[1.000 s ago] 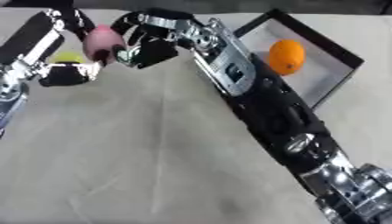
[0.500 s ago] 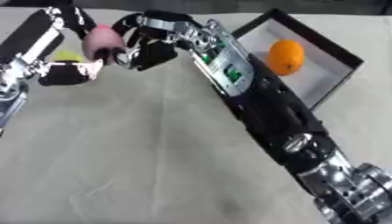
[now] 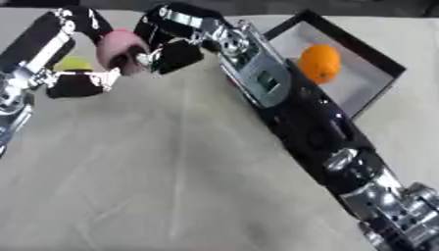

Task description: Pick up the objects with one hand, pass them to the other hand, and then place them into the box on the other side of the table.

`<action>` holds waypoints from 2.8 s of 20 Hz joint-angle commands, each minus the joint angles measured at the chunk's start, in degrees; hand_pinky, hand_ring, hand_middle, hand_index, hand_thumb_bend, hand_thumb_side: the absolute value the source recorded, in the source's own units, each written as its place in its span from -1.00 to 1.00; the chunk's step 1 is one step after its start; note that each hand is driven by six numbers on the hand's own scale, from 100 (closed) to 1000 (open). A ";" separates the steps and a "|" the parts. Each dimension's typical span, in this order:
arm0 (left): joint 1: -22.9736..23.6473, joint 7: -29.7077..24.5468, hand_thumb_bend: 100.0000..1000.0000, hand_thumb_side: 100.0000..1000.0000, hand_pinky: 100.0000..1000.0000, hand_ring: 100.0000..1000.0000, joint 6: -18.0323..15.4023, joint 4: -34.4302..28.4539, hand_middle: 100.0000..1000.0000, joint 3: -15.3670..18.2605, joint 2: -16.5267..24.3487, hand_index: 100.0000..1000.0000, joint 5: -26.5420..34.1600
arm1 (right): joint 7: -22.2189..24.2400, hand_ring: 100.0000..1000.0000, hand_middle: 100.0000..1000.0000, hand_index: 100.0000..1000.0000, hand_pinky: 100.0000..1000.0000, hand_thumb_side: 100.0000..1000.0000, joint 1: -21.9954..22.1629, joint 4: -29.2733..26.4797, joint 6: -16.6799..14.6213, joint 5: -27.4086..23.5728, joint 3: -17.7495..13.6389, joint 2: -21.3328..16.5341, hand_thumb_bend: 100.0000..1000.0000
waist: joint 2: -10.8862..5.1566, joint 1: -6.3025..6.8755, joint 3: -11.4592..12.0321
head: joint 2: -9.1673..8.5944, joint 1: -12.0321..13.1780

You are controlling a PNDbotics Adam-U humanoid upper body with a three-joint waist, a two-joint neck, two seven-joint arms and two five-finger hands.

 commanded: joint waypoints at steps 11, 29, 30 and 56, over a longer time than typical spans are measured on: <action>-0.75 2.33 -0.43 -0.67 0.38 -0.04 1.40 -1.31 0.15 0.63 0.43 0.23 1.33 | -1.94 0.14 -0.09 -0.11 0.63 -0.95 -0.69 -1.99 -0.27 -2.80 0.20 -1.67 -1.00 | -1.95 -0.42 -0.15 | -0.39 -0.27; 0.86 3.31 0.40 -0.21 0.42 0.04 2.69 -1.43 0.26 0.59 1.52 0.48 1.72 | -3.00 0.11 -0.13 -0.16 0.62 -1.00 -0.06 -2.89 0.68 -4.05 -1.07 -3.52 -1.00 | -1.96 -0.22 -0.71 | -0.46 -0.40; 1.05 3.29 0.42 -0.21 0.42 0.04 2.66 -1.45 0.26 0.64 1.69 0.49 1.64 | -3.09 0.11 -0.13 -0.16 0.62 -1.00 -0.05 -2.93 0.63 -4.00 -1.13 -3.73 -1.00 | -1.97 -0.20 -0.76 | -0.46 -0.40; 5.12 5.98 0.37 -0.23 0.43 0.04 4.73 -1.40 0.27 3.63 5.22 0.48 2.44 | -9.73 0.12 -0.12 -0.15 0.62 -1.00 5.56 -4.45 1.09 -5.04 -7.96 -18.74 -1.00 | -2.38 0.16 -2.64 | -0.48 -0.85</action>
